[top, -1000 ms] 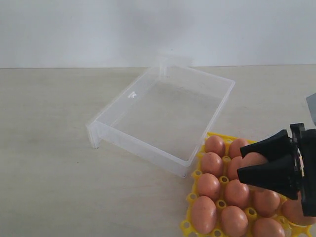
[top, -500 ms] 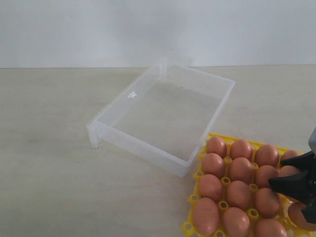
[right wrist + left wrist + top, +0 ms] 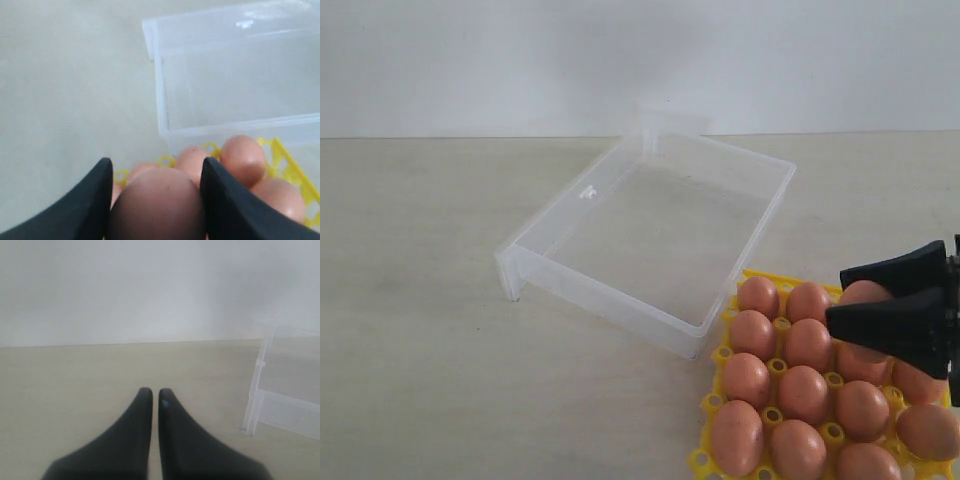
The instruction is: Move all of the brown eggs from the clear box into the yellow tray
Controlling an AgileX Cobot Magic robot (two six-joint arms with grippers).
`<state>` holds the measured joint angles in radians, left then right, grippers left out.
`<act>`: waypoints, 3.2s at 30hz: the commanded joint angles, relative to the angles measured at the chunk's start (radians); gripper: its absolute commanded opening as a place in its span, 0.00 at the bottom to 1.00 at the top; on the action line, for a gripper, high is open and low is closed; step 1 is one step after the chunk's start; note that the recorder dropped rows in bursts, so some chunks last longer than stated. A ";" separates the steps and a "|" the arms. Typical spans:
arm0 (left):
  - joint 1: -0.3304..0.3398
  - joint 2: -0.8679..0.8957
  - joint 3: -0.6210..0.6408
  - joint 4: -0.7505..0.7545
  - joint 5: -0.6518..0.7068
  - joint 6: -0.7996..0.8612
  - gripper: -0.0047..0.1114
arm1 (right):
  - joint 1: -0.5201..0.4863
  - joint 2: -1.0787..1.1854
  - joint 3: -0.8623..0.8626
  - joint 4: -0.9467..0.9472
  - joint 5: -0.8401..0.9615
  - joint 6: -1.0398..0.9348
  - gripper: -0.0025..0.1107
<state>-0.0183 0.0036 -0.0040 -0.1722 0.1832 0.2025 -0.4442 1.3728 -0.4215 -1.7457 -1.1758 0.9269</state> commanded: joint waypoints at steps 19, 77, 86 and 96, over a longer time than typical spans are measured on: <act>-0.003 -0.004 0.004 0.002 -0.002 0.000 0.08 | -0.005 -0.125 -0.039 0.001 0.427 0.355 0.02; -0.003 -0.004 0.004 0.002 -0.002 0.000 0.08 | 0.244 -0.647 0.044 1.836 1.767 -1.173 0.02; -0.003 -0.004 0.004 0.002 -0.002 0.000 0.08 | 0.361 -0.638 0.116 2.333 1.969 -2.019 0.02; -0.003 -0.004 0.004 0.002 -0.002 0.000 0.08 | 0.386 -0.510 0.167 2.350 1.826 -2.206 0.02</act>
<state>-0.0183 0.0036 -0.0040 -0.1722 0.1832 0.2025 -0.0600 0.8333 -0.2691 0.5820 0.7066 -1.2176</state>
